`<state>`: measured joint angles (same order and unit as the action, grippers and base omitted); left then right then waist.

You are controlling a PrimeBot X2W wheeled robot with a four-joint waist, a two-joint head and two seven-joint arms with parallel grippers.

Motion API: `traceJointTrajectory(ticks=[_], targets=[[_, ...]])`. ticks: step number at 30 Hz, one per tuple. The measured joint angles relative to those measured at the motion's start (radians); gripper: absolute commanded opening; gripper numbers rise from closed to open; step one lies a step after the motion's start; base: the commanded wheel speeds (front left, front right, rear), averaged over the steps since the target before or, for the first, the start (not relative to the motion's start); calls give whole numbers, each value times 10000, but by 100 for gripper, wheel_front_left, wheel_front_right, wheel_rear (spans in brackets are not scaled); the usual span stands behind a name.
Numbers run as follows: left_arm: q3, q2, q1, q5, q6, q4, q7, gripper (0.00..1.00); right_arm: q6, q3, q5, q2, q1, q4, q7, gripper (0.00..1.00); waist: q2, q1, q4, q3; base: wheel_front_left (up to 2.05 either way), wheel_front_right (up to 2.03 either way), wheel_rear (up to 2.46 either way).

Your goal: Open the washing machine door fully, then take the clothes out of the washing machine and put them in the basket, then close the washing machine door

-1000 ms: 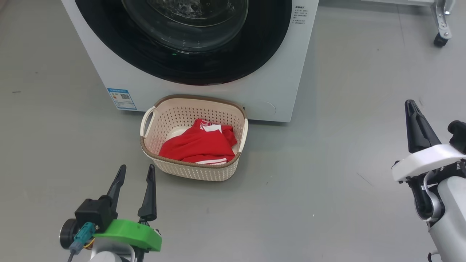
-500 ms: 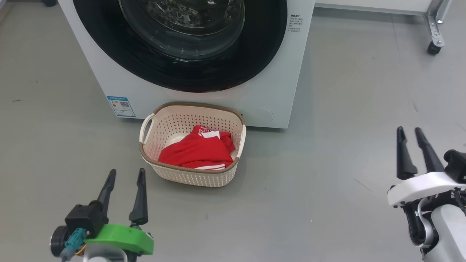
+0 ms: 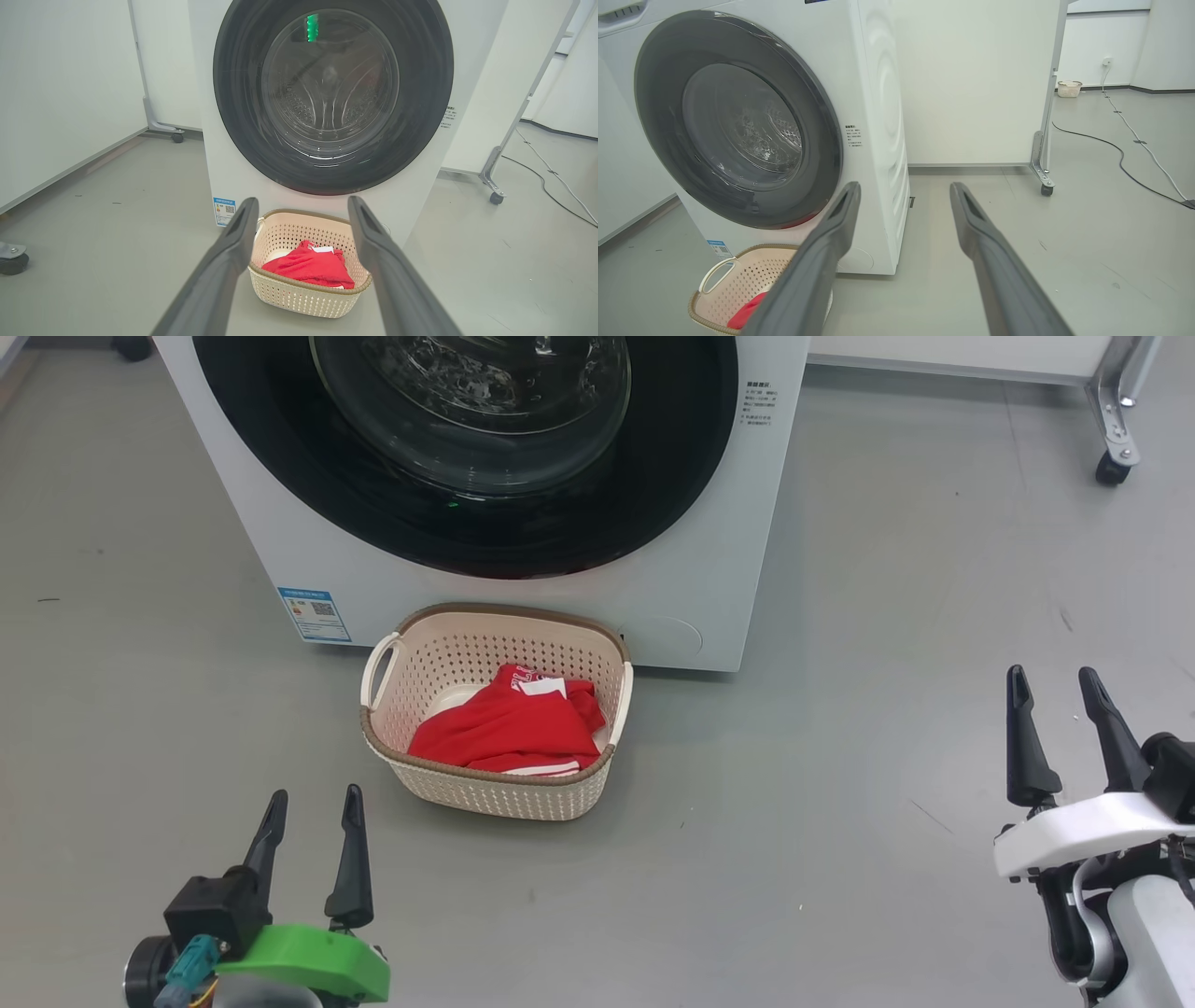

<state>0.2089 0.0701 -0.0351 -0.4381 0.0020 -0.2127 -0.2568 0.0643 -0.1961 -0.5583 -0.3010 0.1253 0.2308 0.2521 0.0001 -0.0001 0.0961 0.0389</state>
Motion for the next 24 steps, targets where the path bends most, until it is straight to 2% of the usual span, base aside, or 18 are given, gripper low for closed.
traceJointTrajectory(ticks=[12, 18, 24], targets=[[-128, -8, 111, 295, 0, -144, 0, 100, 0, 35, 207, 169, -391, -268, 0, 100, 0, 0, 53, -48, 0, 0, 0], [-140, -40, 121, 255, -117, -136, 0, 100, 0, 96, 263, 222, -555, -351, 0, 100, 0, 0, 63, -59, 0, 0, 0], [-134, -98, 146, 159, -424, -52, 0, 100, 0, 176, 332, 280, -607, -477, 0, 100, 0, 0, 66, -63, 0, 0, 0]])
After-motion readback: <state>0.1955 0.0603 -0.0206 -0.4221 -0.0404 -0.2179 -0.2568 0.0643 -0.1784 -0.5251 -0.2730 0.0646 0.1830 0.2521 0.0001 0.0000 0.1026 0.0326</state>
